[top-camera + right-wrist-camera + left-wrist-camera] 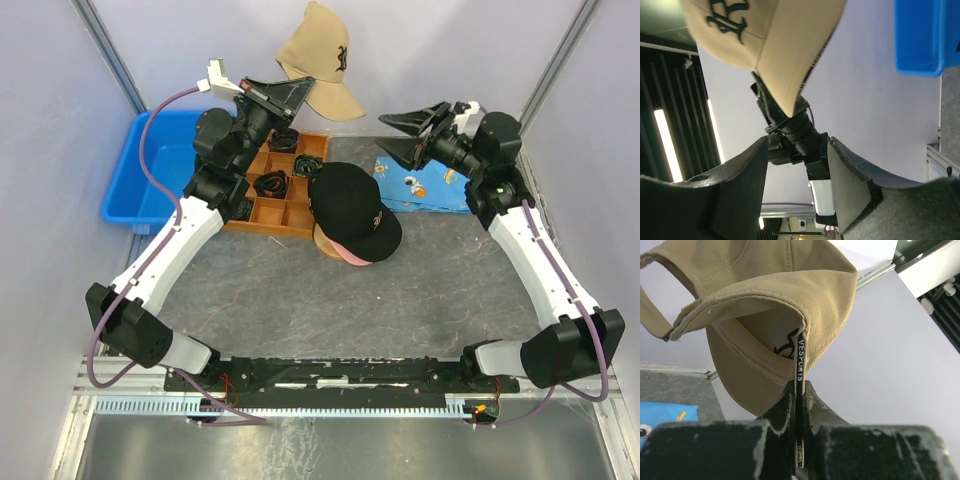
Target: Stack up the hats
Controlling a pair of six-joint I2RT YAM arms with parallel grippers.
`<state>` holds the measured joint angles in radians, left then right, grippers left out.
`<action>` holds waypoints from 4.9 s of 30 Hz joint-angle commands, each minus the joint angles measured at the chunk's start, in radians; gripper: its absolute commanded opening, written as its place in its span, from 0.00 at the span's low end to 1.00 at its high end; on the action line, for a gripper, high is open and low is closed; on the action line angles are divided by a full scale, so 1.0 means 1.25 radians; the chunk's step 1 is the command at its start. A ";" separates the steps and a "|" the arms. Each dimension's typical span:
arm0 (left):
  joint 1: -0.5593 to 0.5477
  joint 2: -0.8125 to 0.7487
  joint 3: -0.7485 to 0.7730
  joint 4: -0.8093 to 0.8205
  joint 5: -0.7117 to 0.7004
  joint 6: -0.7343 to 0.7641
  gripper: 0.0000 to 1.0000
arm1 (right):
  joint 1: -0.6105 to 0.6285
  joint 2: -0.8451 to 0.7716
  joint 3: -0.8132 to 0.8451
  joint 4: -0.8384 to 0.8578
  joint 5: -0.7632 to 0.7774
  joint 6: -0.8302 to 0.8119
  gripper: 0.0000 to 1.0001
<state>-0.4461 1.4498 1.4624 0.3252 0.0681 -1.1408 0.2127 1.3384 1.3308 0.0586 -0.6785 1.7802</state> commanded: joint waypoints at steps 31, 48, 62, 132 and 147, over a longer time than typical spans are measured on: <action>-0.119 -0.089 -0.011 0.038 -0.179 0.163 0.03 | 0.064 0.072 0.043 0.106 0.170 0.105 0.58; -0.129 -0.088 -0.046 0.072 -0.186 0.125 0.03 | 0.106 0.096 0.060 0.136 0.194 0.123 0.56; -0.135 -0.103 -0.089 0.096 -0.196 0.090 0.03 | 0.115 0.132 0.106 0.155 0.213 0.127 0.39; -0.027 0.241 -0.176 0.756 -0.053 -0.878 0.77 | 0.016 -0.009 -0.226 0.683 0.144 0.493 0.00; -0.031 0.259 -0.156 0.777 -0.086 -0.894 0.17 | 0.006 -0.031 -0.317 0.732 0.171 0.519 0.00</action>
<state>-0.4805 1.7798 1.2507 1.2102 -0.0051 -2.0720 0.2287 1.3323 0.9398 0.8589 -0.4908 2.0830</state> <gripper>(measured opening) 0.254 0.027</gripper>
